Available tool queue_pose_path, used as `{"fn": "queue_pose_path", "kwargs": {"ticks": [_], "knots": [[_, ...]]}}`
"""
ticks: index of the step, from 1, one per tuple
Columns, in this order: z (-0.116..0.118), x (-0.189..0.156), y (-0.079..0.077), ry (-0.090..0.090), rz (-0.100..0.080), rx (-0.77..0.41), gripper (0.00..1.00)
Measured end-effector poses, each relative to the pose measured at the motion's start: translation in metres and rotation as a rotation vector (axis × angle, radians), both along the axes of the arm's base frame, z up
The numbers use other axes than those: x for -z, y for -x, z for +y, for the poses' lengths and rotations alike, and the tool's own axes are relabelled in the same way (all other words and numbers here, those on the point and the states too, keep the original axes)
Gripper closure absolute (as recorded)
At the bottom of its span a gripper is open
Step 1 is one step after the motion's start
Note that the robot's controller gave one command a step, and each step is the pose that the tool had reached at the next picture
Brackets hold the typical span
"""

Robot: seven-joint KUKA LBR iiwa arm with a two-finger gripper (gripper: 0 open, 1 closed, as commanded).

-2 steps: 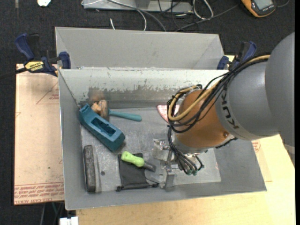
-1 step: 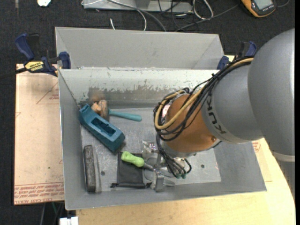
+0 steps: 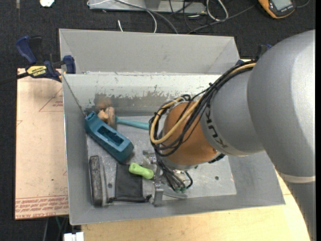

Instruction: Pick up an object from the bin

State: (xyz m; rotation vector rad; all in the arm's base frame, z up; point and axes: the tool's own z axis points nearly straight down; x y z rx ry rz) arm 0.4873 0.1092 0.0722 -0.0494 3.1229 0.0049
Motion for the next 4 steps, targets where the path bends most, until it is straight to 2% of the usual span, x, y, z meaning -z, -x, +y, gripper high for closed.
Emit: {"fn": "queue_pose_path", "kwargs": {"ticks": [1, 2, 3, 4], "knots": [[-0.012, 0.002, -0.002, 0.000, 0.000, -0.042, 1.00], [-0.012, 0.002, -0.002, 0.000, 0.000, -0.042, 1.00], [-0.008, -0.045, -0.003, 0.000, 0.008, -0.039, 1.00], [0.009, -0.122, -0.001, -0.001, 0.005, 0.035, 1.00]]}}
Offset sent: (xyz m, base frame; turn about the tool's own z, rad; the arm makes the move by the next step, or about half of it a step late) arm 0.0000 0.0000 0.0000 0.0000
